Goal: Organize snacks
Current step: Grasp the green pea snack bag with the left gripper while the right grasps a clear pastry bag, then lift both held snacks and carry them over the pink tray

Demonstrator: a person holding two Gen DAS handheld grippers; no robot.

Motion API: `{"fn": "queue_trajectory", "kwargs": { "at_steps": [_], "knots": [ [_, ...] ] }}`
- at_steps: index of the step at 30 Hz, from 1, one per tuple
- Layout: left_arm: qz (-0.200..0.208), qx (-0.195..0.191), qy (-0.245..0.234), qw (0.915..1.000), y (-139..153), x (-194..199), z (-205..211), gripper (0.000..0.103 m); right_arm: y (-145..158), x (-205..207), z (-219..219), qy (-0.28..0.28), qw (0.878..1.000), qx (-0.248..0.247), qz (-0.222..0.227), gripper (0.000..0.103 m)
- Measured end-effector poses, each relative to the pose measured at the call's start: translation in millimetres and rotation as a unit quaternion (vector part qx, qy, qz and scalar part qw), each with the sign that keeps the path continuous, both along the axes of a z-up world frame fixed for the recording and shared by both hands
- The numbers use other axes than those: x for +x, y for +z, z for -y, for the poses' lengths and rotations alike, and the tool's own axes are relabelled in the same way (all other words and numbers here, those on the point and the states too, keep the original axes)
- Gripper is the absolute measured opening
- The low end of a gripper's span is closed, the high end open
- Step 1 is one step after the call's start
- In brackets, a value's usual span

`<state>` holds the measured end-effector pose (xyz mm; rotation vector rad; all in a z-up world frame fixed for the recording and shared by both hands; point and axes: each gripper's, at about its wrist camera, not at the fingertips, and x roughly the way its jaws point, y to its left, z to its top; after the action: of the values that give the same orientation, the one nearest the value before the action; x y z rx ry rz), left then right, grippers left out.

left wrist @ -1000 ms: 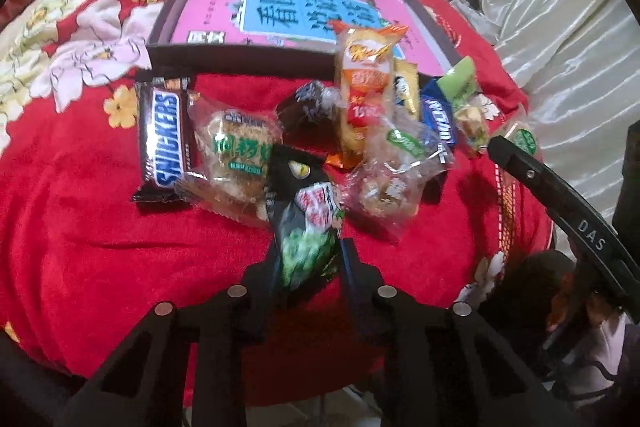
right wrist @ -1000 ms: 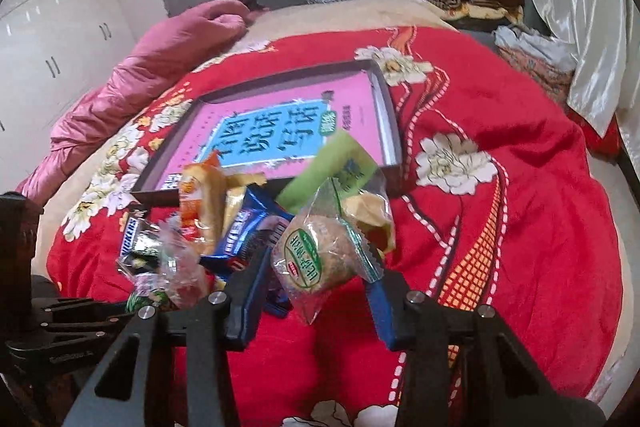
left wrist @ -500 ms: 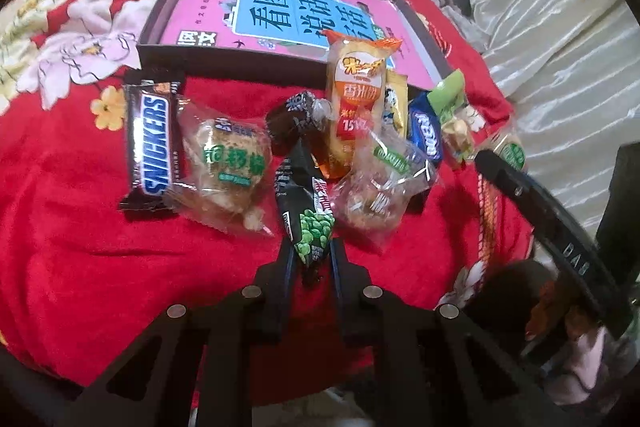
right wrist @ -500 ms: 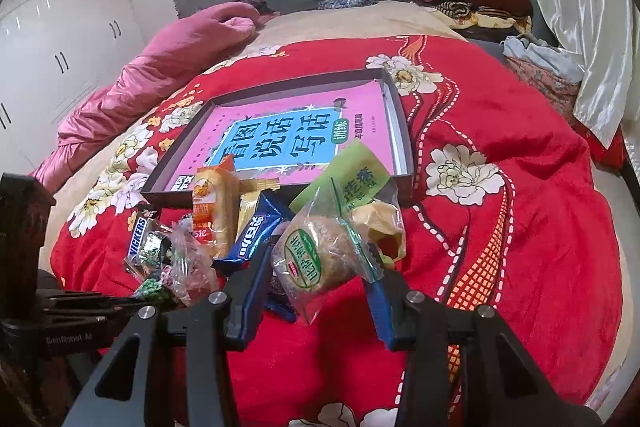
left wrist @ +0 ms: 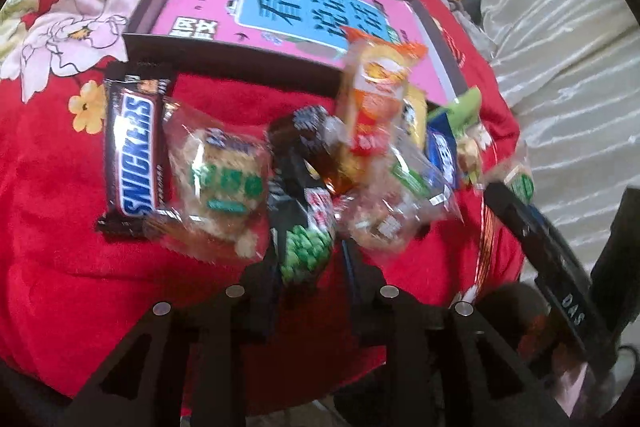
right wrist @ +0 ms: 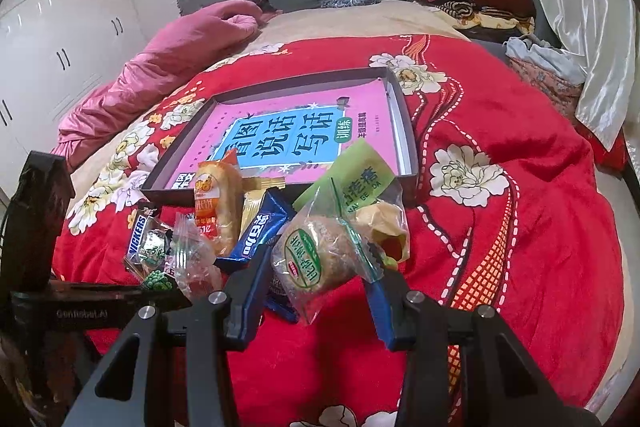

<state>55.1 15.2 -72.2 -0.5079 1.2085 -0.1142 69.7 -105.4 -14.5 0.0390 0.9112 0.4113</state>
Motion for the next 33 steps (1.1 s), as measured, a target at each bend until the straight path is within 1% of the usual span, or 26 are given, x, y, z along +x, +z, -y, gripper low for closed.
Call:
{"fn": "queue_trajectory", "kwargs": {
  "at_steps": [3, 7, 10, 17, 22, 33],
  "knots": [
    [0.006, -0.013, 0.008, 0.9999, -0.2, 2.0, -4.6, 0.028, -0.6, 0.3, -0.4, 0.001, 1.0, 0.0, 0.0, 0.045],
    [0.022, -0.013, 0.002, 0.9997, 2.4, 5.2, -4.3, 0.024, -1.4, 1.3, -2.5, 0.005, 1.0, -0.001, 0.0, 0.045],
    [0.025, -0.013, 0.0, 0.9996, 5.1, 4.4, -6.3, 0.023, 2.1, -0.2, -3.1, 0.006, 1.0, -0.001, 0.011, 0.045],
    [0.076, -0.01, -0.007, 0.997, 41.4, -4.8, -10.9, 0.023, 20.4, -6.6, -5.0, 0.015, 0.998, 0.008, 0.06, 0.045],
    [0.103, 0.004, -0.004, 0.9946, 59.6, -4.9, -16.0, 0.023, 28.0, -3.6, -5.8, 0.017, 0.997, 0.015, 0.078, 0.045],
    [0.133, 0.017, 0.021, 0.9908, 75.2, 5.1, -35.8, 0.023, 33.0, 15.4, -4.8, 0.013, 0.995, 0.026, 0.098, 0.045]
  ]
}}
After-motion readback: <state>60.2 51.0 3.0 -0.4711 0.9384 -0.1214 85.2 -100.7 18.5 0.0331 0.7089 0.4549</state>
